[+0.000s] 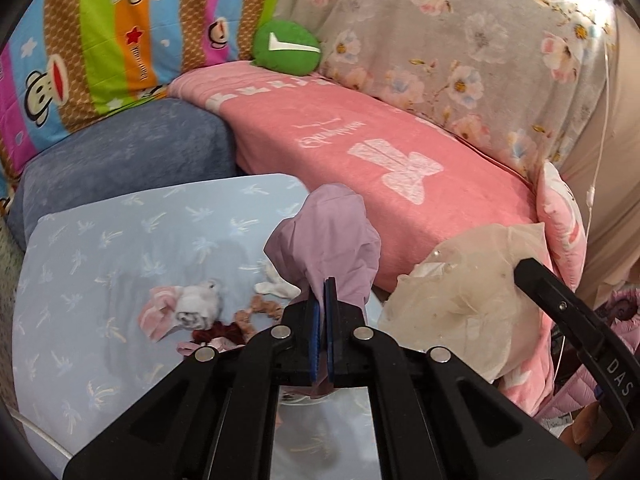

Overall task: Organize soft objects
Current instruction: 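Carry both cloths to the white bin and open both grippers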

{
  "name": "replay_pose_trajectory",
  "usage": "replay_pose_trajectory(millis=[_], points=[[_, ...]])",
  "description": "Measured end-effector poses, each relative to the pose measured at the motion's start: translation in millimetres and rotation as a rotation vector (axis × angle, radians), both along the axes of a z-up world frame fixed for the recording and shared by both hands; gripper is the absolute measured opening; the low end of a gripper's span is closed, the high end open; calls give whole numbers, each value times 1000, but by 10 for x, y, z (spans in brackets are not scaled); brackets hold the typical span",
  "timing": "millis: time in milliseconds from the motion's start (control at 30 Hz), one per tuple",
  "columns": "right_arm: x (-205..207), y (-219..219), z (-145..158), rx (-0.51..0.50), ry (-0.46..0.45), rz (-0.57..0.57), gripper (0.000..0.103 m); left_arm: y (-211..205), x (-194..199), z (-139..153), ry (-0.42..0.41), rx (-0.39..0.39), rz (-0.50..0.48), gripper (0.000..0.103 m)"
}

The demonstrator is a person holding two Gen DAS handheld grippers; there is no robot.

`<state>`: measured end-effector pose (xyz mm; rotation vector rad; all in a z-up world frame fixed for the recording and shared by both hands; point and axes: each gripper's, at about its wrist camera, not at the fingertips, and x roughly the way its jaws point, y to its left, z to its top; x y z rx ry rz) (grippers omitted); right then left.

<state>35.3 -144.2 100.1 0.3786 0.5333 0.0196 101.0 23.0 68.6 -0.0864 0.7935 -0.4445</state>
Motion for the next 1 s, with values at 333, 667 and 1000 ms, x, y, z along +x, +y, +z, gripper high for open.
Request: replay_pose_trajectory(millis=[333, 667, 1000], points=[[-201, -577, 38, 21, -22, -111, 2, -644, -91, 82, -26, 1, -141, 2], [-388, -1202, -54, 41, -21, -235, 2, -1280, -168, 35, -21, 7, -268, 3], [-409, -1621, -249, 66, 12, -313, 2, -1692, -126, -150, 32, 12, -328, 5]])
